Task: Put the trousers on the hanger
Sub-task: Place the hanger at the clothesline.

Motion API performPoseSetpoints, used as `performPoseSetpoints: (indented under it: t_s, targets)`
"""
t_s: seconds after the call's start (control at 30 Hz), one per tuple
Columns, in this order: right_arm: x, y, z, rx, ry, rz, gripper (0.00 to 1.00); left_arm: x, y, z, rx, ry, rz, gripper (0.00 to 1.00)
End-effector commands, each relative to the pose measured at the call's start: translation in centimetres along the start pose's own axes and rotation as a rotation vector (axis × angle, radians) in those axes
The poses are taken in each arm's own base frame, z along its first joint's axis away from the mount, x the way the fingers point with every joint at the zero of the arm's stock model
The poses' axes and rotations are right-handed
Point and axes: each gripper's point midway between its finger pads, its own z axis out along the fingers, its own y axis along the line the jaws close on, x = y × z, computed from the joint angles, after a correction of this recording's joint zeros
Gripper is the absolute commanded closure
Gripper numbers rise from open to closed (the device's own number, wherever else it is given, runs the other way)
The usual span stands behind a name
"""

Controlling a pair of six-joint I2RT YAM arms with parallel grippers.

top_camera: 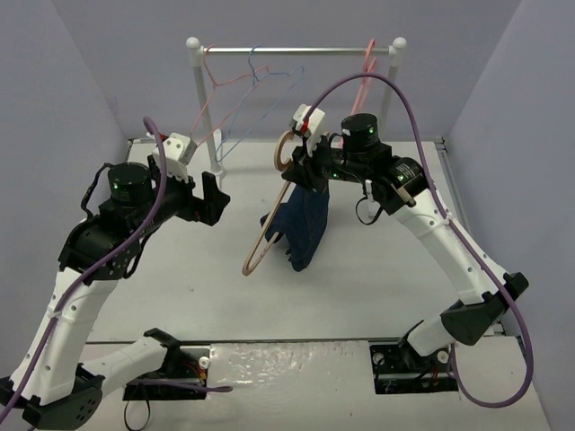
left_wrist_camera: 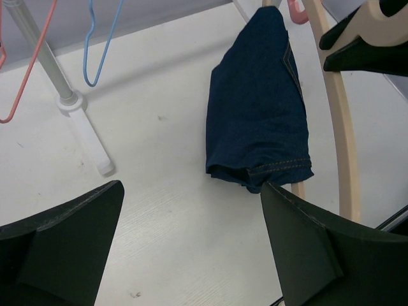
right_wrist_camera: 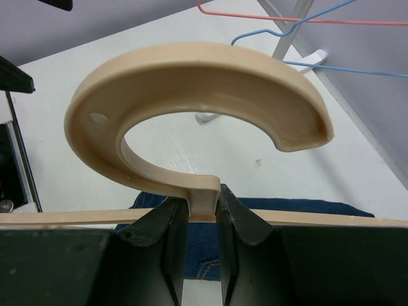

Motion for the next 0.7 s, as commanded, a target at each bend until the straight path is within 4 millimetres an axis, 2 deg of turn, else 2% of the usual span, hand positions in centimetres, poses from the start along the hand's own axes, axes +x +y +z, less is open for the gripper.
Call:
performPoseSetpoints:
  t_s: [0.0,0.07,0.3,0.4,0.67]
  targets:
    - [-5.5,-2.1,0.9,0.051,-0.154,-0.086,1.00,-1.4,-1.2,1.2,0.070,-0.013,0.083,0.14]
    - [-6.5,-2.3,1.1,0.055,-0.172,-0.077,1.00,-1.6,-1.7,1.6,0.081,-0.002,0.099,0.14]
    - [-6.6,-3.5,2.4,0.060,-0.166,-0.078,1.00,-2.3,-3.0,3.7,0.104,-0.017,0.150,0.14]
    - [-6.9,-3.4,2.8,0.042,-0.173,-0.075,1.00,-2.3,-3.5,4.8,0.104,-0.023,0.169,0.14]
    - [-7.6,-3.3,2.8,0.029,-0.191,-0.076,1.00,-0.6,-4.2,8.8,0.118,0.024,0.148,0.21]
